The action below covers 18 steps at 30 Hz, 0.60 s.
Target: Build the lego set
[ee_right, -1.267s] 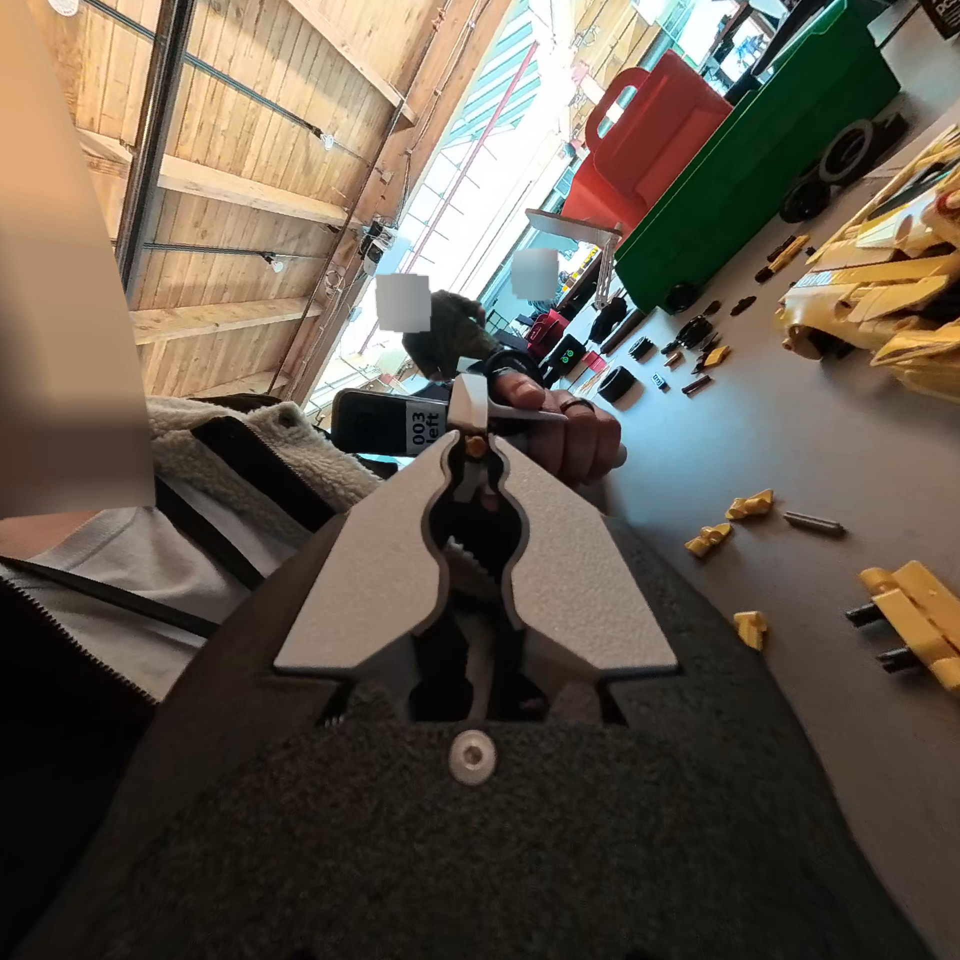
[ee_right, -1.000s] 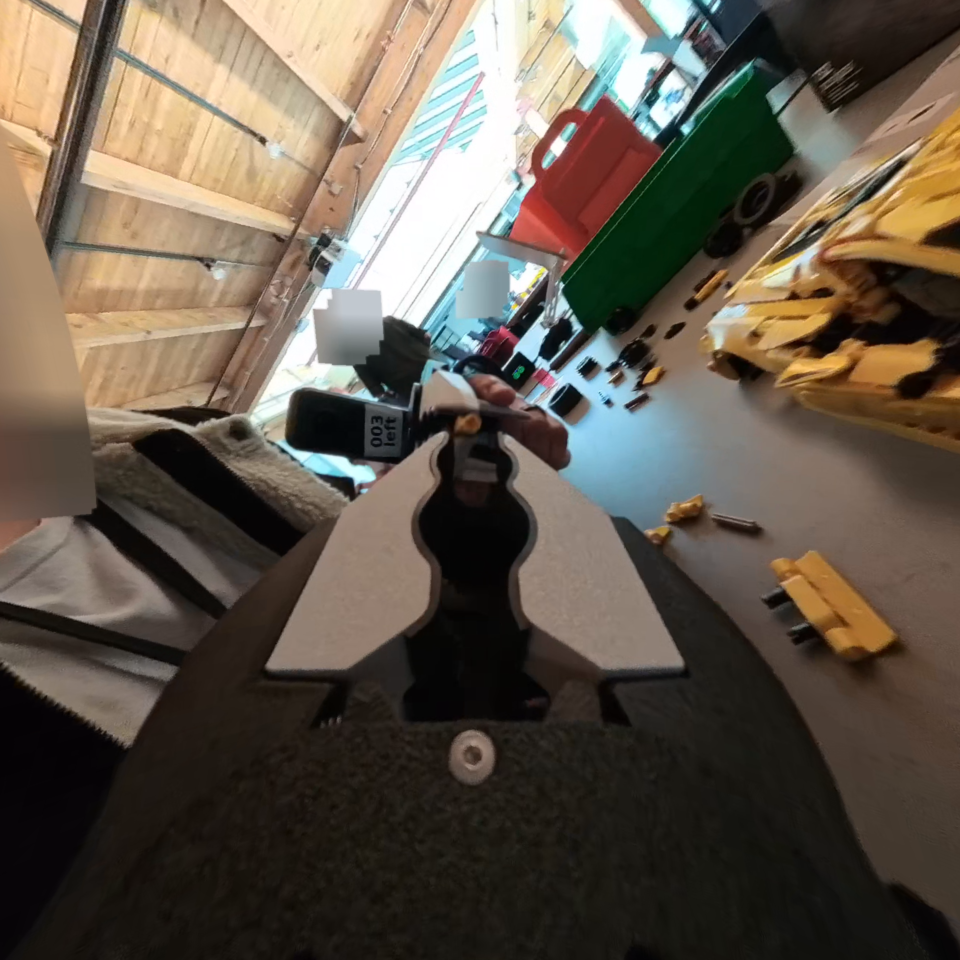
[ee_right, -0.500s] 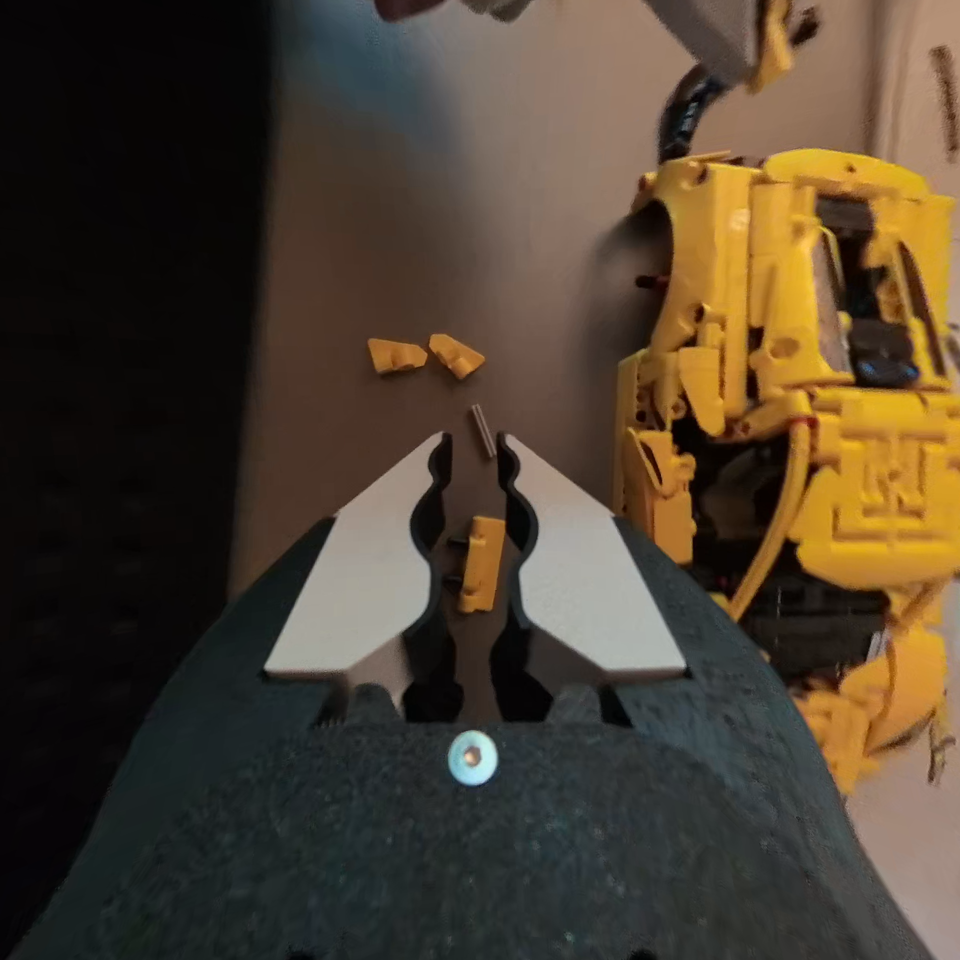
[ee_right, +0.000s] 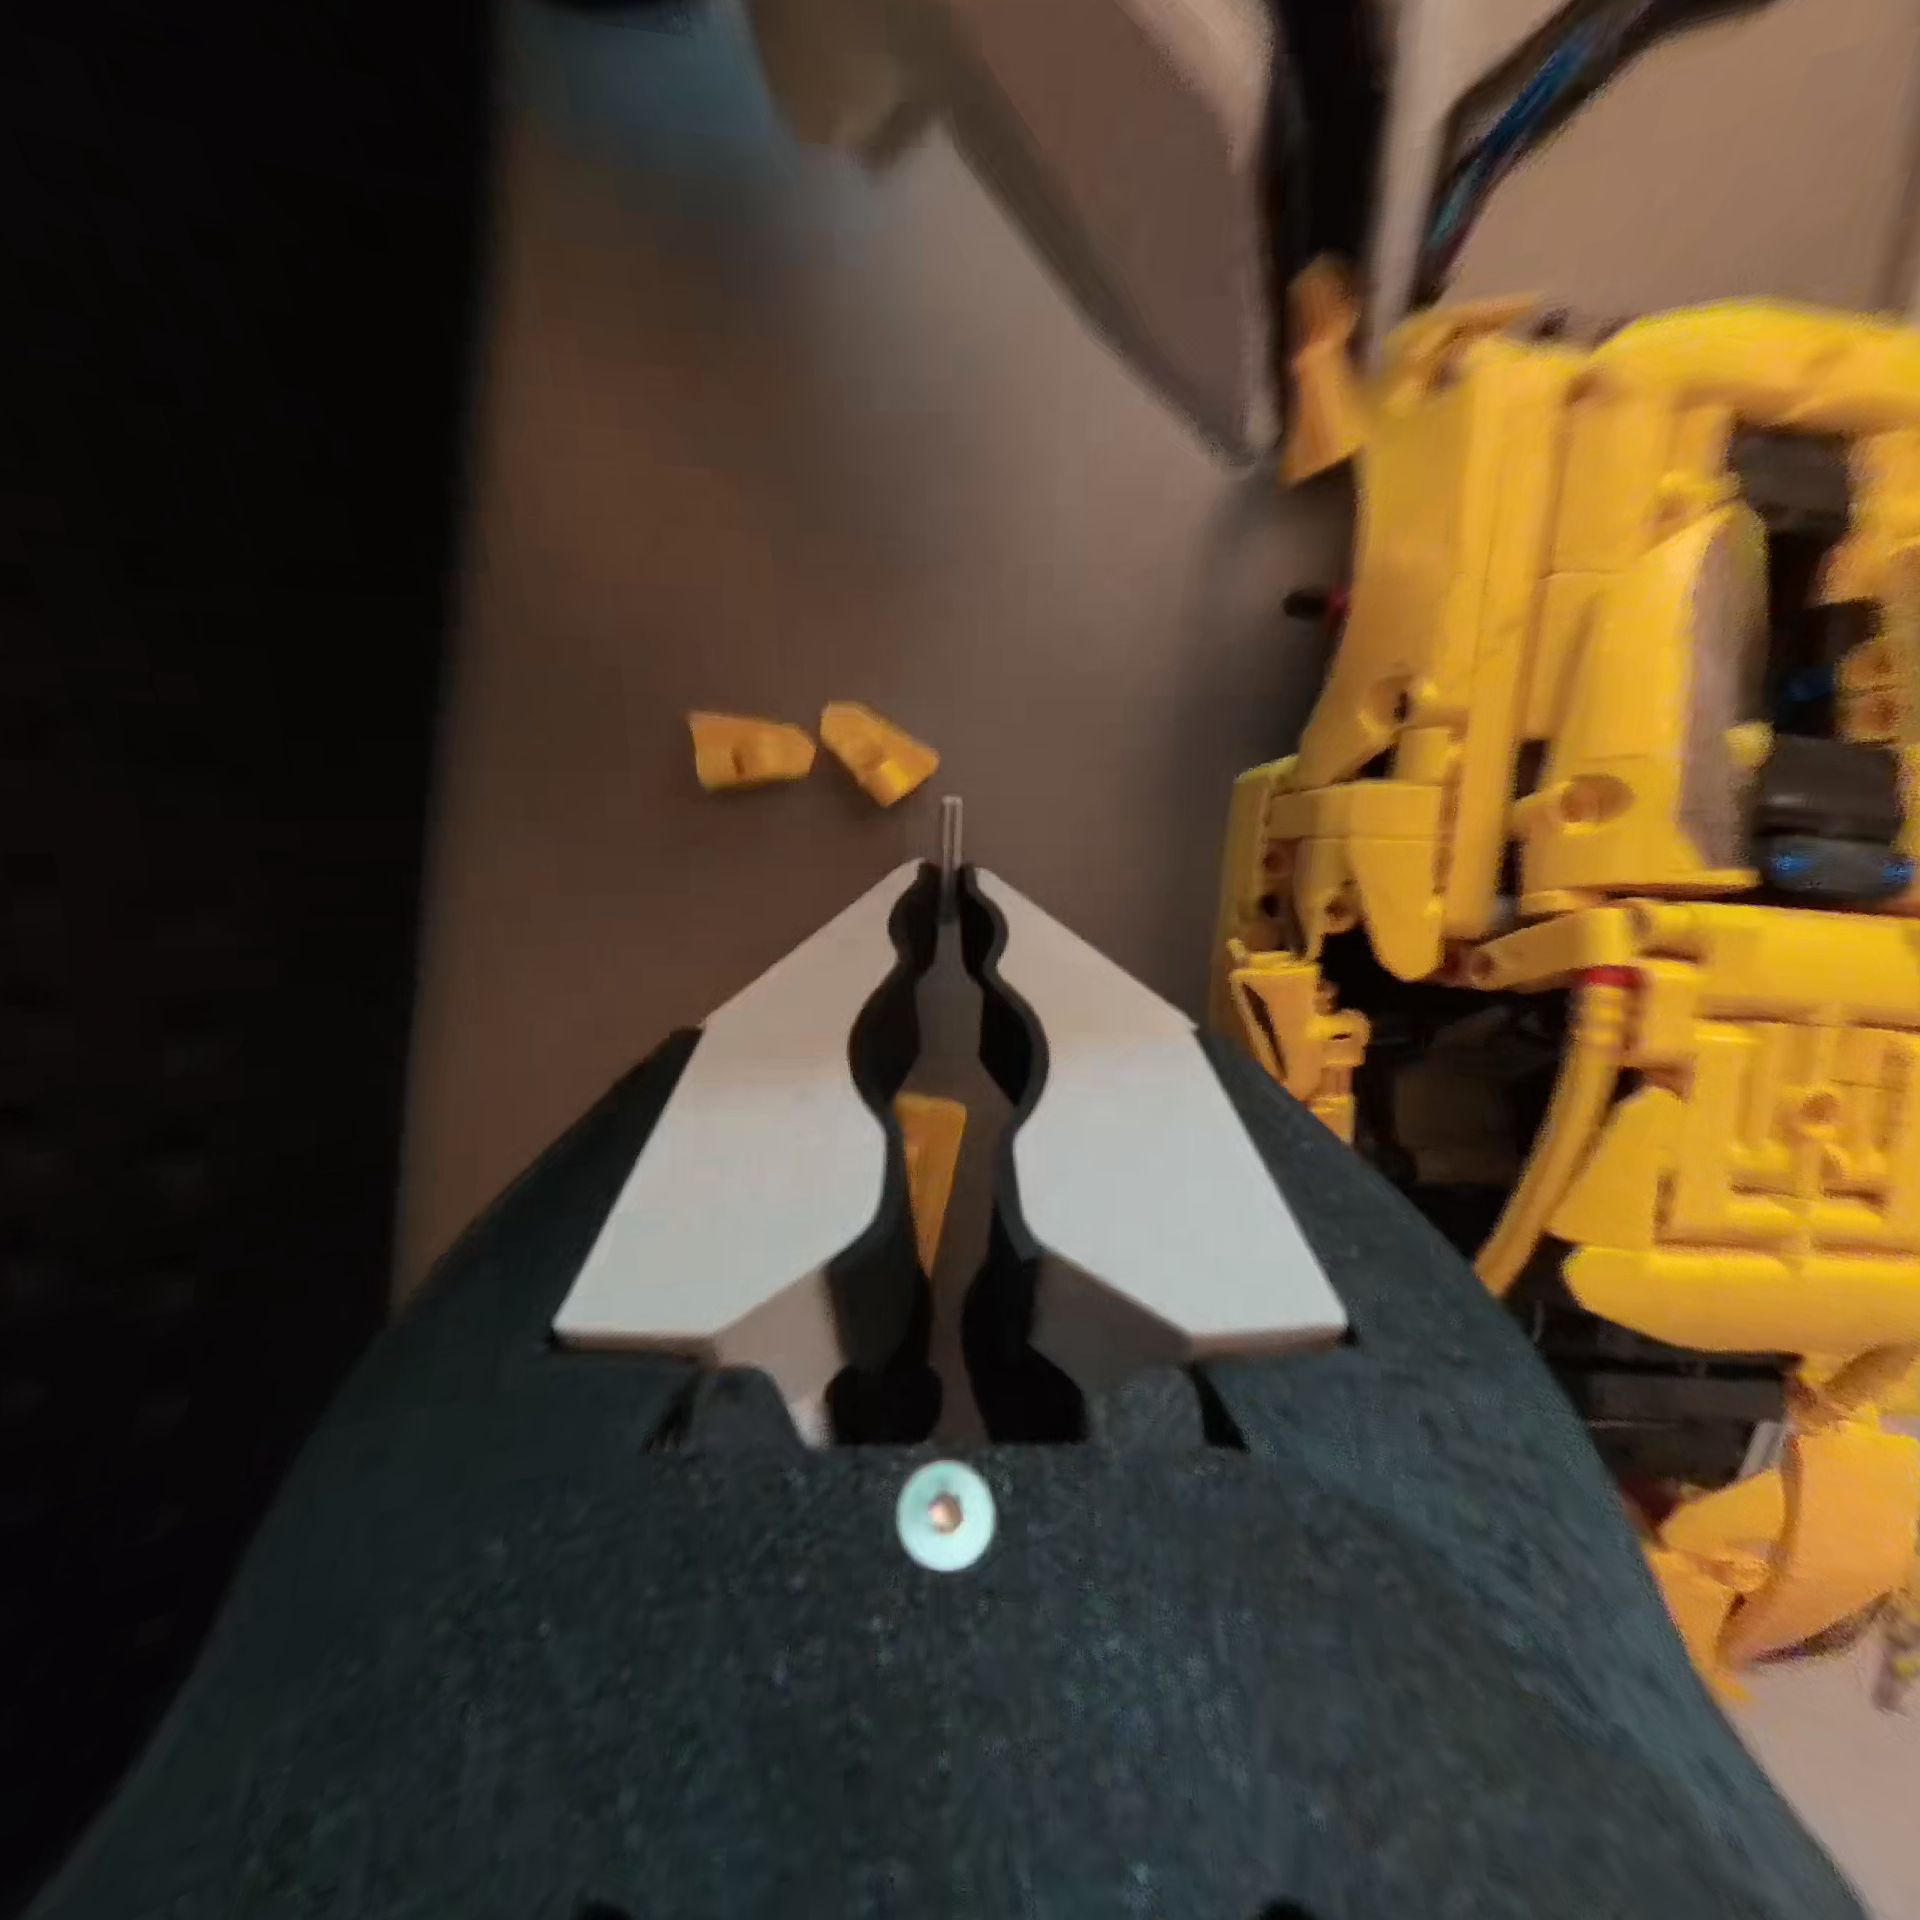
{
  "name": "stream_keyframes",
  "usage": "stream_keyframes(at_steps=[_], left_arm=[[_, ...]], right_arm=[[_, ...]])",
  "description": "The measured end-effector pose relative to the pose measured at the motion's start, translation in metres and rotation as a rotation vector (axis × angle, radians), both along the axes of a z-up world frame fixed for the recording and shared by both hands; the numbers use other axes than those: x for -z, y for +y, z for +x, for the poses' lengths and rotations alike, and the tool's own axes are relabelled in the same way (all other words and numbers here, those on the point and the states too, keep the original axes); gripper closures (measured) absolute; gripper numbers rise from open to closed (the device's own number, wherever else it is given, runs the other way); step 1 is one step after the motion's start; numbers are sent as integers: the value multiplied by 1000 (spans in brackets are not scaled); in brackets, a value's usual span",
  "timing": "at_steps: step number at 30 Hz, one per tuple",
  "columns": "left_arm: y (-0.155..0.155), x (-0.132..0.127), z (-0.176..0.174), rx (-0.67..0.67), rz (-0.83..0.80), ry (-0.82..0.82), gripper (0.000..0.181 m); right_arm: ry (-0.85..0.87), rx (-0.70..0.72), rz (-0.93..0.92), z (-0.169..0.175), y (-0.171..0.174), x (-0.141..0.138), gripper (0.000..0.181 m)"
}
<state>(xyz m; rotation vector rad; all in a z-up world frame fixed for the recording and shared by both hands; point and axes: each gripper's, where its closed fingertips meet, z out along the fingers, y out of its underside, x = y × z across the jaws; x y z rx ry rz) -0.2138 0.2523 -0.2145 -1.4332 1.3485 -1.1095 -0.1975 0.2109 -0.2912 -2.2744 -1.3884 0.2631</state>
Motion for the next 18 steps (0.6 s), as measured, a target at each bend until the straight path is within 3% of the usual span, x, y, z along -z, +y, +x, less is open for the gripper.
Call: stream_keyframes(at_steps=[4, 6, 13, 18], left_arm=[[7, -4, 1, -25, -84, -30, 174], [9, -7, 2, -39, -83, -43, 174], [16, -4, 4, -107, 36, -6, 174], [16, -5, 5, -103, 20, -16, 174]], right_arm=[[493, 168, 211, -22, 28, -70, 178], [612, 244, 270, -25, 36, -81, 178], [592, 299, 300, -25, 43, -73, 177], [586, 306, 297, -26, 43, -69, 177]])
